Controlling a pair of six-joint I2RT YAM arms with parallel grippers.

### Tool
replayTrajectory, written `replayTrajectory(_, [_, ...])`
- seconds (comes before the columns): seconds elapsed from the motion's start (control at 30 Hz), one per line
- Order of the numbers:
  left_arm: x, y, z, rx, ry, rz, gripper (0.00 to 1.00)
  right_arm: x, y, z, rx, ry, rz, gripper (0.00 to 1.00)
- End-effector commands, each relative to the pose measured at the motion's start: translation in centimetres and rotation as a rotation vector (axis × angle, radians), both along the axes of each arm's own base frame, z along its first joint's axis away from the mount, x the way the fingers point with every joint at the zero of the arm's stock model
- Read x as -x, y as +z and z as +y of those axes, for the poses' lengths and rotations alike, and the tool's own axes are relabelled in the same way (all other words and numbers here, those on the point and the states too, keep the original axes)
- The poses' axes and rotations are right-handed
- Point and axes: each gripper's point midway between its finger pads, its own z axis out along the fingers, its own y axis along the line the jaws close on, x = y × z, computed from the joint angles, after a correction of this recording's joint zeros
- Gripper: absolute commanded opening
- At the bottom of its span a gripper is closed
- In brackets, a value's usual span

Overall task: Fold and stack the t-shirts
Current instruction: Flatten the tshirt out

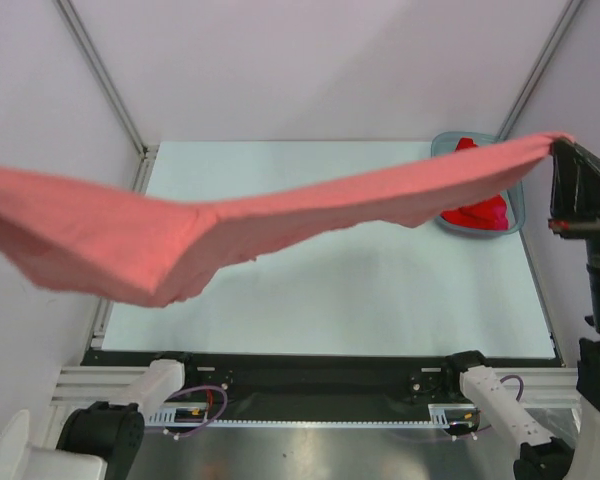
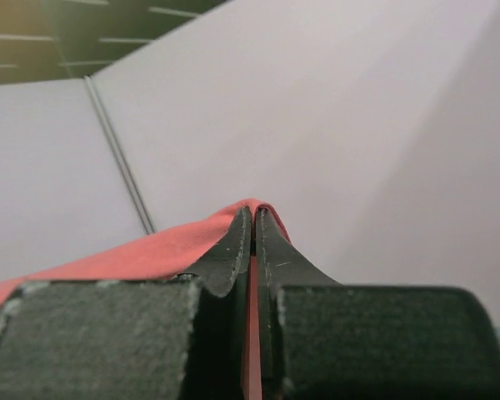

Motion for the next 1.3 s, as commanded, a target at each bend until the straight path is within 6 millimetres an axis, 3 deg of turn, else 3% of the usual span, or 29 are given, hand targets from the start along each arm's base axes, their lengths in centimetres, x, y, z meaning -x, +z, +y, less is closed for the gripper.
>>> replayTrajectory(0.0, [-0.1, 0.0, 0.9, 0.016, -0.019, -0.014, 0.0, -1.4, -1.6, 1.0, 0.024, 0.036, 0.027, 0.0])
replayTrajectory(0.1, [-2.7, -0.7, 0.6, -0.008, -0.014, 0.034, 0.0, -2.5, -2.2, 1.5, 0.021, 0.059, 0.044, 0.0])
replayTrajectory(0.13, [-5.2, -1.2, 0.3, -0.02, -0.01, 0.081, 0.0, -4.4, -3.1, 1.9, 0.023, 0.061, 0.078, 0.0])
replayTrajectory(0.2, [-8.1, -1.8, 0.1, -0.033, 0.01, 0.122, 0.0, -6.9, -4.2, 2.3, 0.025, 0.061, 0.106, 0.0])
replayTrajectory(0.37, [-21.4, -7.0, -0.4, -0.061, 0.088, 0.306, 0.0, -18.8, -10.6, 4.7, 0.056, 0.074, 0.24, 0.0])
replayTrajectory(0.4, [-25.7, -10.4, -0.5, -0.067, 0.107, 0.394, 0.0, -20.5, -11.9, 5.2, 0.062, 0.083, 0.26, 0.0])
replayTrajectory(0.43, [-27.2, -10.6, -0.4, -0.064, 0.126, 0.361, 0.0, -22.1, -13.0, 5.6, 0.057, 0.088, 0.249, 0.0])
replayTrajectory(0.47, [-29.1, -12.1, -0.5, -0.068, 0.135, 0.381, 0.0, -24.8, -15.7, 6.4, 0.066, 0.097, 0.295, 0.0])
replayTrajectory(0.5, [-32.7, -15.1, -0.5, -0.065, 0.15, 0.433, 0.0, -25.9, -16.0, 6.8, 0.065, 0.104, 0.268, 0.0])
replayTrajectory(0.57, [-35.9, -18.4, -0.4, -0.062, 0.174, 0.486, 0.0, -28.8, -19.8, 7.6, 0.076, 0.113, 0.324, 0.0])
replayTrajectory(0.6, [-38.8, -22.2, -0.1, -0.053, 0.206, 0.54, 0.0, -30.8, -21.7, 8.5, 0.086, 0.124, 0.335, 0.0])
replayTrajectory(0.67, [-41.7, -26.4, 0.7, -0.043, 0.259, 0.617, 0.0, -33.4, -25.3, 9.2, 0.103, 0.125, 0.387, 0.0])
replayTrajectory(0.7, [-43.2, -29.5, 0.8, -0.054, 0.272, 0.678, 0.0, -35.7, -28.9, 10.0, 0.118, 0.142, 0.449, 0.0])
replayTrajectory(0.73, [-45.4, -32.8, 1.1, -0.065, 0.296, 0.749, 0.0, -36.9, -29.8, 10.2, 0.123, 0.142, 0.445, 0.0])
replayTrajectory(0.8, [-47.5, -37.0, 1.6, -0.084, 0.32, 0.829, 0.0, -39.1, -31.7, 10.7, 0.125, 0.151, 0.469, 0.0])
replayTrajectory(0.83, [-49.5, -41.3, 1.9, -0.102, 0.342, 0.905, 0.0, -40.8, -34.9, 11.2, 0.13, 0.154, 0.514, 0.0])
replayTrajectory(0.93, [-52.1, -46.5, 2.6, -0.126, 0.353, 1.018, 0.0, -44.3, -38.9, 11.8, 0.133, 0.154, 0.559, 0.0])
replayTrajectory(0.97, [-53.4, -49.5, 3.3, -0.13, 0.379, 1.081, 0.0, -45.1, -39.5, 11.8, 0.132, 0.153, 0.566, 0.0])
replayTrajectory(1.03, [-54.6, -51.0, 3.8, -0.134, 0.38, 1.107, 0.0, -46.9, -40.9, 12.0, 0.128, 0.149, 0.583, 0.0])
replayTrajectory(1.07, [-55.5, -53.5, 4.3, -0.143, 0.384, 1.162, 0.0, -47.5, -41.1, 11.9, 0.128, 0.144, 0.584, 0.0])
replayTrajectory(1.13, [-56.5, -54.3, 4.8, -0.149, 0.383, 1.194, 0.0, -49.0, -40.8, 11.7, 0.129, 0.135, 0.584, 0.0])
replayTrajectory(1.17, [-56.8, -55.0, 5.4, -0.144, 0.396, 1.211, 0.0, -49.7, -42.3, 11.6, 0.133, 0.135, 0.605, 0.0])
replayTrajectory(1.27, [-57.7, -56.6, 6.1, -0.147, 0.42, 1.261, 0.0, -51.3, -43.4, 11.6, 0.136, 0.14, 0.615, 0.0])
